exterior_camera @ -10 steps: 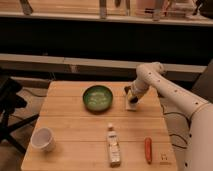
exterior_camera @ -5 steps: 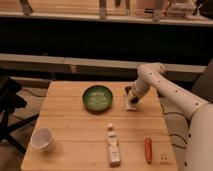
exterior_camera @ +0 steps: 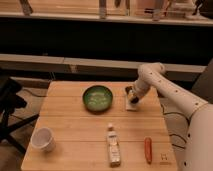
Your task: Place the eraser on the white sponge
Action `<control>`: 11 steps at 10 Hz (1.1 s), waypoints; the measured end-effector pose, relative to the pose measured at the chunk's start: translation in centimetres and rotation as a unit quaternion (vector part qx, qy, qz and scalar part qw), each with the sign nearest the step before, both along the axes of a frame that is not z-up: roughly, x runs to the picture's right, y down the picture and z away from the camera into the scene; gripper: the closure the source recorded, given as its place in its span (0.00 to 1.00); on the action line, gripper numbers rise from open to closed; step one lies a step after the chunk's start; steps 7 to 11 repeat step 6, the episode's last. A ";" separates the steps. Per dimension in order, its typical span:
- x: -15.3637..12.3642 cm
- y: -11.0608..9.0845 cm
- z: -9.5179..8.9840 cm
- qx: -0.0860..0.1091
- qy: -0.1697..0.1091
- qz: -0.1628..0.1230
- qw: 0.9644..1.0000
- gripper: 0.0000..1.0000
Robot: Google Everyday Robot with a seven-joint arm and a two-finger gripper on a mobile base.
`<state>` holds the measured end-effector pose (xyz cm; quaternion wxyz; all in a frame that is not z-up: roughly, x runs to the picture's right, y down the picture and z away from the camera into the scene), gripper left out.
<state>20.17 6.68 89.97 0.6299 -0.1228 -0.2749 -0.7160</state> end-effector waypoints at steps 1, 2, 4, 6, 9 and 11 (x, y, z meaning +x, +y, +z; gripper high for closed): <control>0.0 0.0 0.0 0.000 0.000 0.000 1.000 0.20; 0.1 0.0 0.0 0.000 0.000 0.001 1.000 0.20; 0.2 0.0 0.1 -0.001 0.000 0.001 1.000 0.20; 0.4 -0.2 0.1 0.000 0.001 0.002 1.000 0.27; 0.4 -0.2 0.1 0.000 0.001 0.002 1.000 0.27; 0.4 -0.2 0.1 0.000 0.001 0.002 1.000 0.27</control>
